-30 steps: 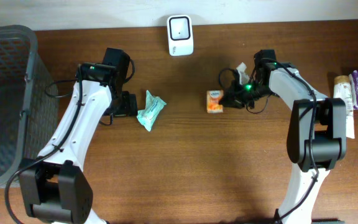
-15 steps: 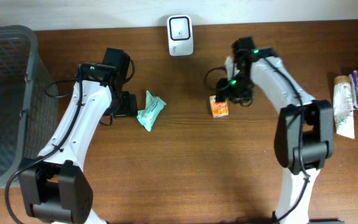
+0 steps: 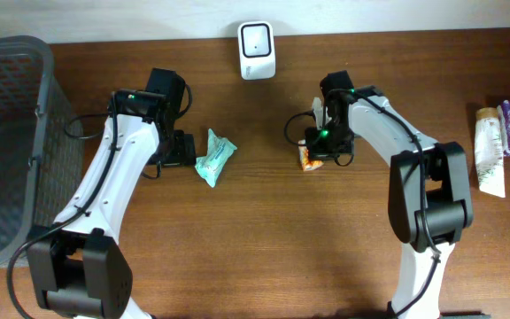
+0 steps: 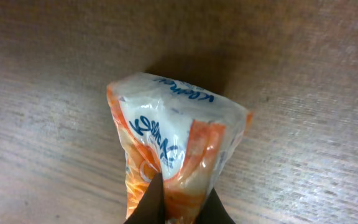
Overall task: Scan the item barcode
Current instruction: 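Raise the orange pack with the right gripper to the scanner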
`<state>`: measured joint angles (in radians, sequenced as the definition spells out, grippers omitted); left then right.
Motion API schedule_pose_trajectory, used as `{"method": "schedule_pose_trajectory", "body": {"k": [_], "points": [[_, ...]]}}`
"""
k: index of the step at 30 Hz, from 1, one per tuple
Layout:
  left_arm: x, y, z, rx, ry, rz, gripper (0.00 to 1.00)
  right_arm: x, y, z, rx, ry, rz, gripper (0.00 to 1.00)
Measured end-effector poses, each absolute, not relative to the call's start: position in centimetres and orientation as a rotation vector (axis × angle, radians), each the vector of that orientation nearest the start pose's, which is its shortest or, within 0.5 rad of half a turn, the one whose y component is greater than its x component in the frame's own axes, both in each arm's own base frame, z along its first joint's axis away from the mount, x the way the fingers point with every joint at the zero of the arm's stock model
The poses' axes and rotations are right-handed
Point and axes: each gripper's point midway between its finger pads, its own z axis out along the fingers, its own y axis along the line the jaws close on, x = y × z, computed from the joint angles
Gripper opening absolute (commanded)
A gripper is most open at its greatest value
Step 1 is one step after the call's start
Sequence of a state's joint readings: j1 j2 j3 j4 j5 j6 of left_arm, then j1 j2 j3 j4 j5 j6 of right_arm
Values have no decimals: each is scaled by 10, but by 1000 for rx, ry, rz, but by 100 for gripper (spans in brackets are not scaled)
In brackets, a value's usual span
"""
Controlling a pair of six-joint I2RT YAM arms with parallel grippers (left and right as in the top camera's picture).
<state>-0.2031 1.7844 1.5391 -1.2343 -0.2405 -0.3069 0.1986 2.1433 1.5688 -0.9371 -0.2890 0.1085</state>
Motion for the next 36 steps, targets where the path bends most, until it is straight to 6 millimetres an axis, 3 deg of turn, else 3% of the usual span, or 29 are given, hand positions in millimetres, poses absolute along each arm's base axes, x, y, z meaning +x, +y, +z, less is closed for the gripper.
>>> {"method": "schedule_pose_trajectory", "body": {"k": [1, 4, 8, 12, 15, 28, 36], "points": [[351, -31, 130, -171, 2972, 314, 99, 398, 134, 22, -146, 3087, 558, 4], [351, -31, 130, -171, 2972, 314, 99, 424, 137, 66, -141, 2901, 972, 4], [351, -31, 130, -171, 2972, 314, 99, 422, 135, 114, -177, 2623, 1477, 4], [351, -31, 130, -171, 2972, 314, 99, 420, 154, 160, -338, 2290, 1764, 4], [351, -31, 130, -171, 2972, 314, 99, 422, 158, 182, -414, 2102, 1852, 4], [351, -31, 130, -171, 2972, 314, 99, 420, 161, 193, -439, 2019, 1902, 4], [351, -31, 130, -171, 2972, 314, 99, 405, 200, 194, -558, 2018, 1945, 4]]}}
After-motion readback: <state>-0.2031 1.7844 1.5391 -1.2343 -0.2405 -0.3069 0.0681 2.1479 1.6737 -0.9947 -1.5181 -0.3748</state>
